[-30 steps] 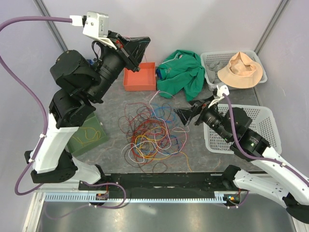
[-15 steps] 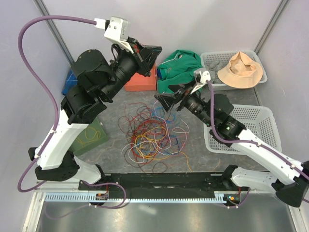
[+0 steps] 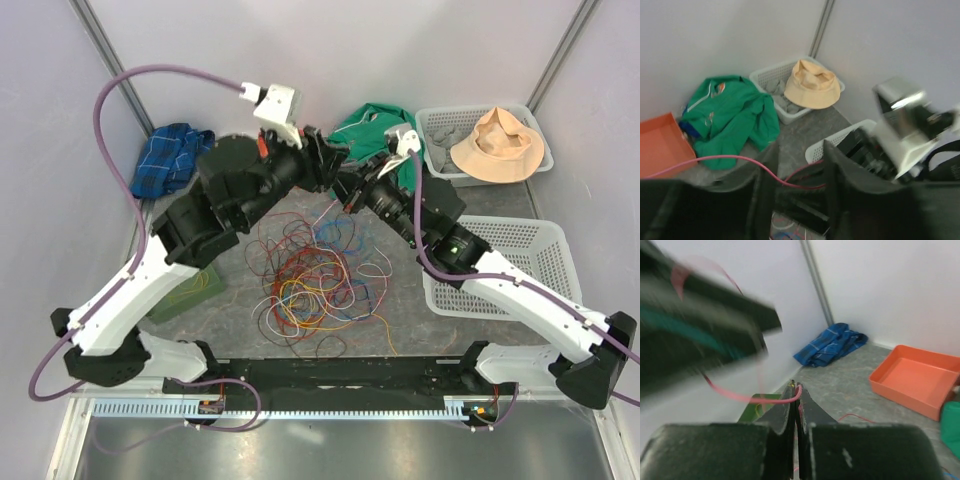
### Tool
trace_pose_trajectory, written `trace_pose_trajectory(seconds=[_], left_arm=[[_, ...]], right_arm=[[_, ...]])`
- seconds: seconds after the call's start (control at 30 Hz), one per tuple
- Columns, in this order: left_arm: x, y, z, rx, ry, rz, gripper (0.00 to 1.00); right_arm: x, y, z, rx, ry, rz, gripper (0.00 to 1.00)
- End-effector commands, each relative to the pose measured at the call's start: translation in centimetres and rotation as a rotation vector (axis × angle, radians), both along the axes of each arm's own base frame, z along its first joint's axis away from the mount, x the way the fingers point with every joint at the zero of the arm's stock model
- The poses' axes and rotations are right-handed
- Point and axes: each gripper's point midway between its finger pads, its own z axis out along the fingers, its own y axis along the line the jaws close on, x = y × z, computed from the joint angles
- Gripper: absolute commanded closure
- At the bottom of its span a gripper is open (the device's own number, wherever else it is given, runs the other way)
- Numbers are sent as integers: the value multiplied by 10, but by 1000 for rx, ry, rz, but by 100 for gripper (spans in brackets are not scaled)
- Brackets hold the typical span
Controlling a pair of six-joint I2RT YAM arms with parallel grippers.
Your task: Untangle the cables
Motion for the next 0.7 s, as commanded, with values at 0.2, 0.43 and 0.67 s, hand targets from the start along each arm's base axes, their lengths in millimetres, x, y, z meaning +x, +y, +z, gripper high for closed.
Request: trace_pose_trajectory(seconds=[0.2,0.43,0.67], left_arm=[[-11,136,-80,-251,-61,437,16],[-36,82,-143,-197,-247,94,0],[-41,57,-168,-240,-272,-7,0]], right_arm=[[-2,-70,107,21,-82,-251,100],[-9,-80,130,44,-34,-254,100],[-18,-76,133,37,31,-202,100]])
